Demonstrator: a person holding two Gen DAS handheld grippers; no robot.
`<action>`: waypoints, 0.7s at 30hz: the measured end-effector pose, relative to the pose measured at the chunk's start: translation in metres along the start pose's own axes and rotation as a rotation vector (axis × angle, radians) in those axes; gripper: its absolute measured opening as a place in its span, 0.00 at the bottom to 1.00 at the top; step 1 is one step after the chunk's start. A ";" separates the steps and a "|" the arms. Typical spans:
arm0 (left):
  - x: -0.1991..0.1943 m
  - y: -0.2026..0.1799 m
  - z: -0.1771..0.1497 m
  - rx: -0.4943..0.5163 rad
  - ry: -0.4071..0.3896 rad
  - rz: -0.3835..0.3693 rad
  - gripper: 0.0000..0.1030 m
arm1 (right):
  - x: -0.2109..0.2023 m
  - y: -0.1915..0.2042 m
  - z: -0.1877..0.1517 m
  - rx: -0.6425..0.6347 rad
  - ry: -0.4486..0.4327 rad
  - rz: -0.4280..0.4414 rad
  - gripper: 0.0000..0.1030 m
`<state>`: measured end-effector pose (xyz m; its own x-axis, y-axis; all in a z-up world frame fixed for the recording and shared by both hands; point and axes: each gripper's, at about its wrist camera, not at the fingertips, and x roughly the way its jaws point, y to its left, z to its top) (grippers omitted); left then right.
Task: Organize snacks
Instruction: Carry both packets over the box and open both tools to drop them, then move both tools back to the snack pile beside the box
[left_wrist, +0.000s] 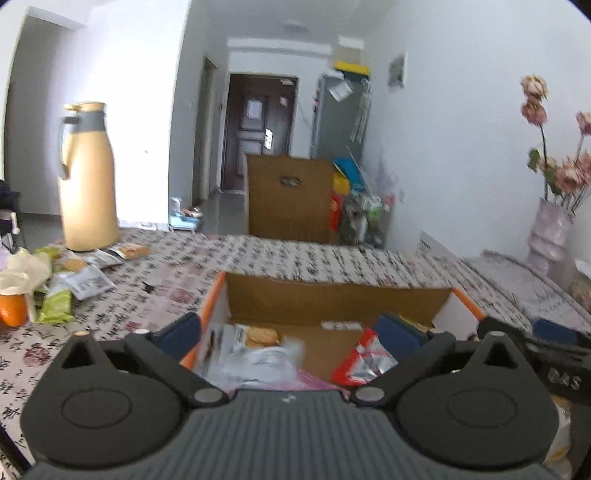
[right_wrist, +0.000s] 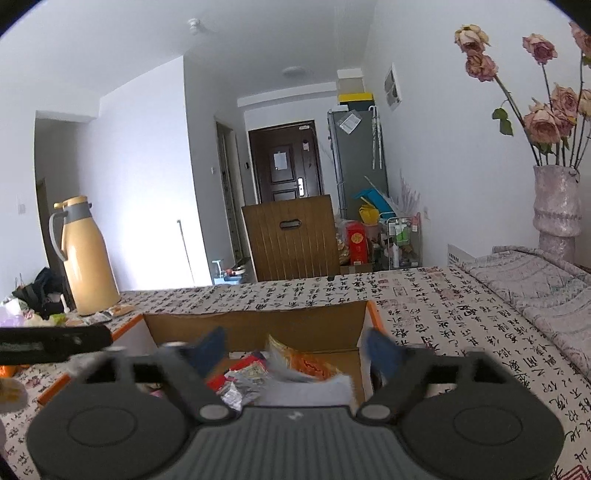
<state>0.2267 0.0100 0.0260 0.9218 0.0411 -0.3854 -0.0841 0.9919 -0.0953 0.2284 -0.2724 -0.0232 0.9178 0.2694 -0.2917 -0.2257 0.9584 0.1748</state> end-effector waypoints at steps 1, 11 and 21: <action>0.000 0.001 0.000 -0.005 0.001 -0.001 1.00 | -0.001 0.000 0.000 0.004 -0.005 0.005 1.00; 0.002 0.002 0.001 -0.010 0.019 0.007 1.00 | -0.002 0.003 -0.003 -0.006 -0.001 -0.012 1.00; -0.020 -0.003 0.011 -0.012 -0.019 0.008 1.00 | -0.015 0.011 0.009 -0.032 -0.023 -0.012 1.00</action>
<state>0.2126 0.0072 0.0444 0.9280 0.0514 -0.3691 -0.0960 0.9900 -0.1034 0.2149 -0.2669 -0.0087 0.9277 0.2559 -0.2718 -0.2245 0.9642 0.1413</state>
